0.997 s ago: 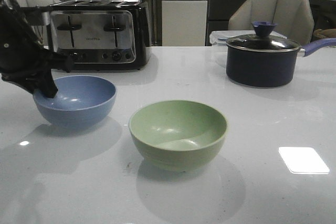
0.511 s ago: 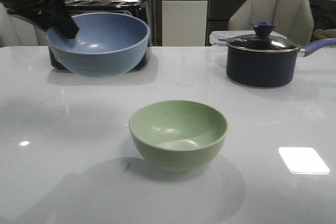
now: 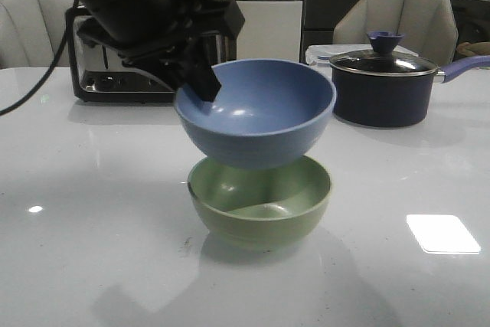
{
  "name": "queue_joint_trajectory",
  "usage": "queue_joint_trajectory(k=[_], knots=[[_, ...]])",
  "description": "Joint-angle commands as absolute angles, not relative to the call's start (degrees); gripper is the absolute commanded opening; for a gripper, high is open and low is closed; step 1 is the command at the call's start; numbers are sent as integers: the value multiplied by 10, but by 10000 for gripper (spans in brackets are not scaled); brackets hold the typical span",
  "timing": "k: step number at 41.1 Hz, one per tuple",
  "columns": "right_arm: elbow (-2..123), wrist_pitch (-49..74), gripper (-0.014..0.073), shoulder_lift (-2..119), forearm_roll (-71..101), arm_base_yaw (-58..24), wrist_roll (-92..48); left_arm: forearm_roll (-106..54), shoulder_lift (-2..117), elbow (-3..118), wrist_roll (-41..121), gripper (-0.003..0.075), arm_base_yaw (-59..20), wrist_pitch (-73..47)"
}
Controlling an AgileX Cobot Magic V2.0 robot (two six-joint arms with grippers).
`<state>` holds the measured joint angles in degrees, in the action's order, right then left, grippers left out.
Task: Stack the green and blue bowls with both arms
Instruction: 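Lift the blue bowl and lower it into the green bowl, then open the left gripper and withdraw it upward from the blue bowl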
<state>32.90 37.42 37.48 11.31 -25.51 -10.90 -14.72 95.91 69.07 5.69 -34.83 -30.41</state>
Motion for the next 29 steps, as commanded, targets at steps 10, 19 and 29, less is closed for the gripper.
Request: queue_joint_trajectory(k=[10, 19, 29], knots=[[344, 337, 385, 374, 116, -255, -115, -190, 994, 709, 57, 94, -353, -268], [344, 337, 385, 374, 116, -255, -115, -195, 1010, 709, 57, 251, -353, -267], [344, 337, 385, 374, 116, -255, -115, -194, 996, 709, 59, 404, -353, -272]])
